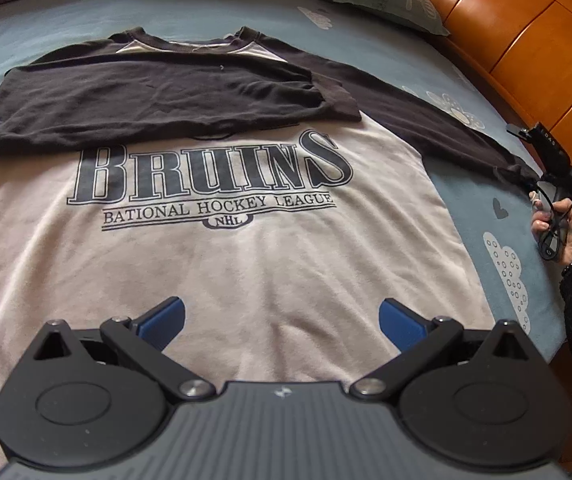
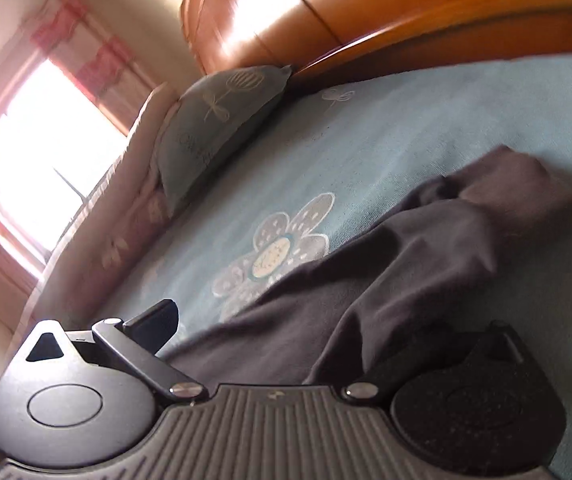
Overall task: Fold clothes
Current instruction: 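Close the right gripper on the other sleeve's cuff, then carry the held dark sleeve across the chest toward the collar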
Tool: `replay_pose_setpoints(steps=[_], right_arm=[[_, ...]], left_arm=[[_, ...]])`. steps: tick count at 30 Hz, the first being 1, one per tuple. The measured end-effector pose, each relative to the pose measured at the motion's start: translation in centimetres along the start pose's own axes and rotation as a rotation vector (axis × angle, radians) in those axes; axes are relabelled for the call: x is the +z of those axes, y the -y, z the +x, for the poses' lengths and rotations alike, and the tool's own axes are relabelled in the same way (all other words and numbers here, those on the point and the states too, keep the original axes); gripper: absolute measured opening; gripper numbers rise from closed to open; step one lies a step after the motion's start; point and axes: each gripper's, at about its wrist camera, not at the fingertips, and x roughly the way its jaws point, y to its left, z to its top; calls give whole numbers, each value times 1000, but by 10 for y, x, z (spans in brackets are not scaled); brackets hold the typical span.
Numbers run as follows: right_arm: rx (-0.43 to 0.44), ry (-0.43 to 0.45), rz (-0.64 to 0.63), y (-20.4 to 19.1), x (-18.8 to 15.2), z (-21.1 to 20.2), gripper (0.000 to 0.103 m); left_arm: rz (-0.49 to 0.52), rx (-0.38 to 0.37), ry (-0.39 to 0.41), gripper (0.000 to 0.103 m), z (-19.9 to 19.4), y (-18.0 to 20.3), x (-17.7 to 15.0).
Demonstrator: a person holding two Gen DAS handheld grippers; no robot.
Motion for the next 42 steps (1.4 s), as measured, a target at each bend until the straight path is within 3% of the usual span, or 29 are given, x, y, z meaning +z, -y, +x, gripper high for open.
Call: replay_pose_setpoints(steps=[3,7,14,28,34,42], right_arm=[[7,30,0,3,8,9,103],[134,61,110,6,15,2,103],[266,78,131,-21,21,-14,103],[363,-28,36,-138,-2,1,103],[381,-71,-22,-199,-16,10,103],[385,-119,-72,-264,-45,30,103]], left_arm=[[22,-23,17,102,-7,4,-1],[22,2,18,102,-9,-3,-2],[5,-3,19,102,-11,-11,-8],[128,-13,-38,102,-39,-30,-32],[183,-54,-22,102,-62,-49,-43],[193,-5,12,102,-89,-82,-50]])
